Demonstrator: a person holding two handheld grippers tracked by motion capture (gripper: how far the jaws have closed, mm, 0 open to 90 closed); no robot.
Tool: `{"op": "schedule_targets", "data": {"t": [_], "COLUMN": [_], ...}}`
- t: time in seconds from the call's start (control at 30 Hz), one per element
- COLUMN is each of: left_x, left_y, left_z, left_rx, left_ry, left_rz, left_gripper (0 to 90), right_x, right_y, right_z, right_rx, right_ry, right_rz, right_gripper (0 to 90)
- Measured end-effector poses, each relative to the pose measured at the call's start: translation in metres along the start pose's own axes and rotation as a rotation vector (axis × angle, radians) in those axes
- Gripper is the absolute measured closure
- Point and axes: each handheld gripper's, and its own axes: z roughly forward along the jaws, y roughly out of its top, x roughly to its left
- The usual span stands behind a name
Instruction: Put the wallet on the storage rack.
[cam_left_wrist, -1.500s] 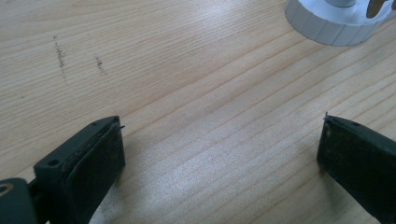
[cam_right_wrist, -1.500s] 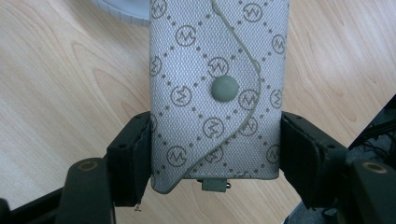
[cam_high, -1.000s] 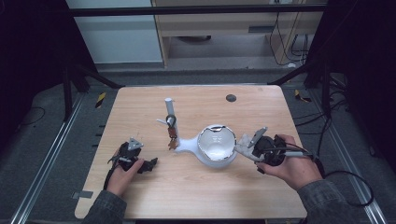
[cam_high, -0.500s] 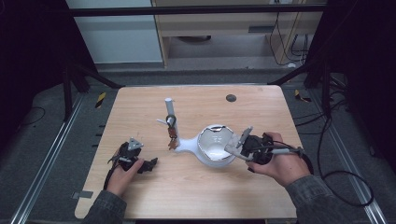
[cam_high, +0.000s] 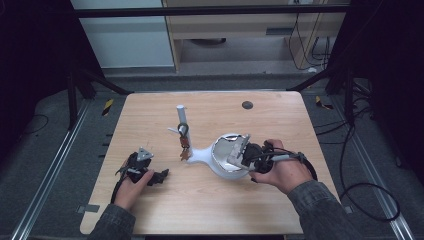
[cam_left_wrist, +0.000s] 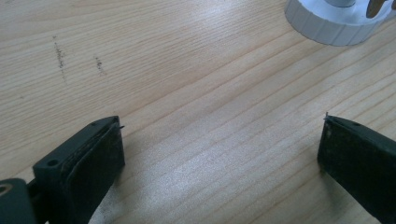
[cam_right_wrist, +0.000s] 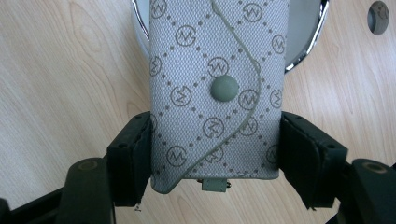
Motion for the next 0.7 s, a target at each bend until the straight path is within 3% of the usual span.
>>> {"op": "schedule_targets", "data": {"t": [0.7], "left_x": [0.000], "left_y": [0.000], "left_z": [0.000], "left_rx": [0.000], "left_ry": [0.000], "left_rz": [0.003], "left_gripper": [0.0], "right_x": [-0.003], "right_y": [0.019], "right_z": [0.009], "right_rx": [0.044], "right_ry": [0.014], "right_rz": [-0.025], "right_gripper": [31.4]}}
